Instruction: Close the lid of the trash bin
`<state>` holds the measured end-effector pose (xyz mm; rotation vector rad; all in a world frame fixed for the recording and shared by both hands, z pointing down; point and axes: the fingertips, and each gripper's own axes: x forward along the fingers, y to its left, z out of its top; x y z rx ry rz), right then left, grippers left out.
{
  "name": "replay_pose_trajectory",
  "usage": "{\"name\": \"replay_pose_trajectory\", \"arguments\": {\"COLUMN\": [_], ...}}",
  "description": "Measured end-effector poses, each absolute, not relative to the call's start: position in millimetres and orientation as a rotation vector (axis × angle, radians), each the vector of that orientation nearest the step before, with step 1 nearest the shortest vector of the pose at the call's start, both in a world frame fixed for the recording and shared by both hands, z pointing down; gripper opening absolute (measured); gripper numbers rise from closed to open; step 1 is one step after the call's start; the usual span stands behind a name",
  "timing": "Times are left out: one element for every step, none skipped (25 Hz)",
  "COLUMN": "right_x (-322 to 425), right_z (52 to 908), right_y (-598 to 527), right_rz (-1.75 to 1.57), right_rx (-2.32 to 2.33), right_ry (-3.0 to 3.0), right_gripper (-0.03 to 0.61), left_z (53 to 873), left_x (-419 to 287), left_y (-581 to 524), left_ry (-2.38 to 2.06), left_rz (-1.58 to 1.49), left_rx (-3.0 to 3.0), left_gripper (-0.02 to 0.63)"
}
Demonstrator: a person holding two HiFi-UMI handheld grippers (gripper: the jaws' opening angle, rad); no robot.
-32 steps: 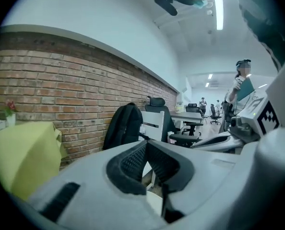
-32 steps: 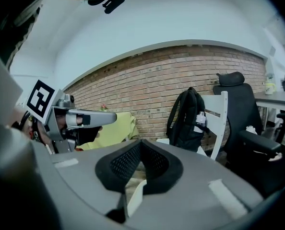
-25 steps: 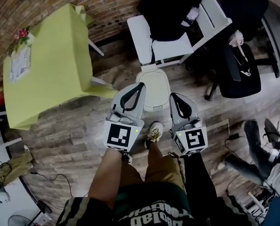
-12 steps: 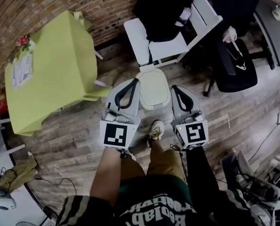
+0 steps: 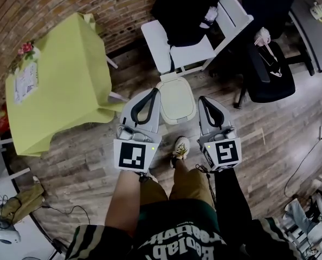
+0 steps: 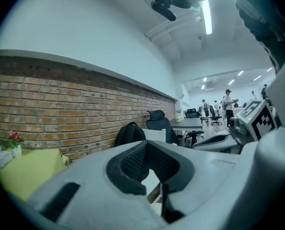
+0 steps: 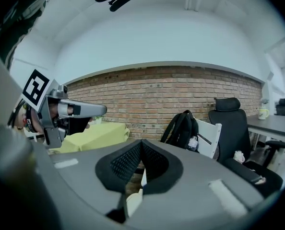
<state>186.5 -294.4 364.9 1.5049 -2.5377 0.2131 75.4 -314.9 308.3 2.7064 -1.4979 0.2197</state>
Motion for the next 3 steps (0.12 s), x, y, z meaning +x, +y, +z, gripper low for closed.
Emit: {"name": "replay_pose_trajectory", "arguments": {"right_x": [188.3, 190.0, 191.7], "right_z": [366.4, 367.8, 369.1], "right_y": [-293.3, -292.3, -291.4], "right_rz": [0.221, 0.227, 0.233], "right_rx": [1.511, 1.517, 1.523], "right_ry": [-2.534, -2.53, -2.526], "right_gripper": [0.014, 0.014, 0.014], "left_z": [309.8, 311.3, 312.8], "left_x": [75.9, 76.5, 77.0], "left_y": [-314.2, -313.6, -313.1], "left_ry": [-1.496, -1.493, -1.49], "left_rz": [0.229, 0.237, 0.245], "left_rx": [2.709, 2.71, 2.712], "left_gripper": [0.008, 0.008, 0.008]}}
